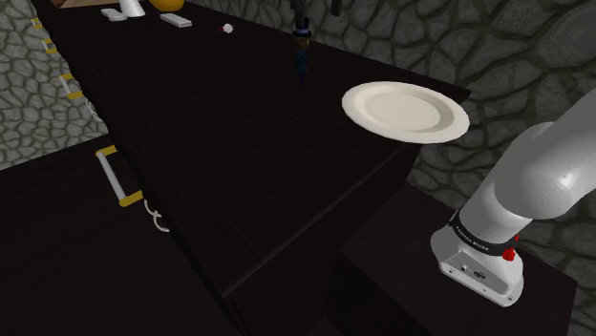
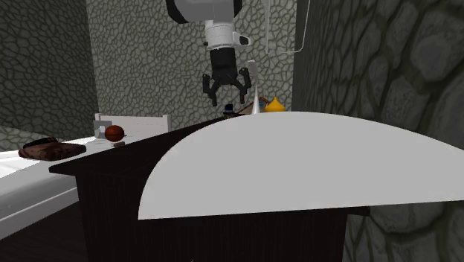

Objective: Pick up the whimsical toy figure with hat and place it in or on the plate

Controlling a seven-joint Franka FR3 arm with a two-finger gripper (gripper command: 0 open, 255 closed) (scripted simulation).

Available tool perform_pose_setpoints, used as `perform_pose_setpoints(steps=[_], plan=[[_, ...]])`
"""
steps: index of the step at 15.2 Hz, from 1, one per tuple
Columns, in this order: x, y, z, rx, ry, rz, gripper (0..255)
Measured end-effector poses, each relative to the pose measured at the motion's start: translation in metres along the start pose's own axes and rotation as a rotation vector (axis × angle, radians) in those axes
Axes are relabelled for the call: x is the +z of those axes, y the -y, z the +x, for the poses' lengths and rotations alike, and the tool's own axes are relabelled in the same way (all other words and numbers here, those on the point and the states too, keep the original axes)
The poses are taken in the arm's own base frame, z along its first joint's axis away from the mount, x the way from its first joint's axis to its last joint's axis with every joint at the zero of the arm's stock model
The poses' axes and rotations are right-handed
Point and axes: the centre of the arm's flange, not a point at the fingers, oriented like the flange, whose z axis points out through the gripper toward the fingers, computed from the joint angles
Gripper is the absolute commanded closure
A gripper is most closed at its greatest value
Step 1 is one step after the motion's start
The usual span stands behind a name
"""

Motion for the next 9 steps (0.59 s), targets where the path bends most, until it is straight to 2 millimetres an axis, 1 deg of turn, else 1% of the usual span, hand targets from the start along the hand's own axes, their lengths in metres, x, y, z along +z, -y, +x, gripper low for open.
perform_pose_setpoints(steps=[1,3,9], plan=[[-0.007,0.008,0.006,0.003,-0.004,-0.004,0],[-0.004,0.015,0.011,0.006,-0.006,-0.006,0],[0.026,0.016,0.013,0.007,-0.007,-0.007,0]])
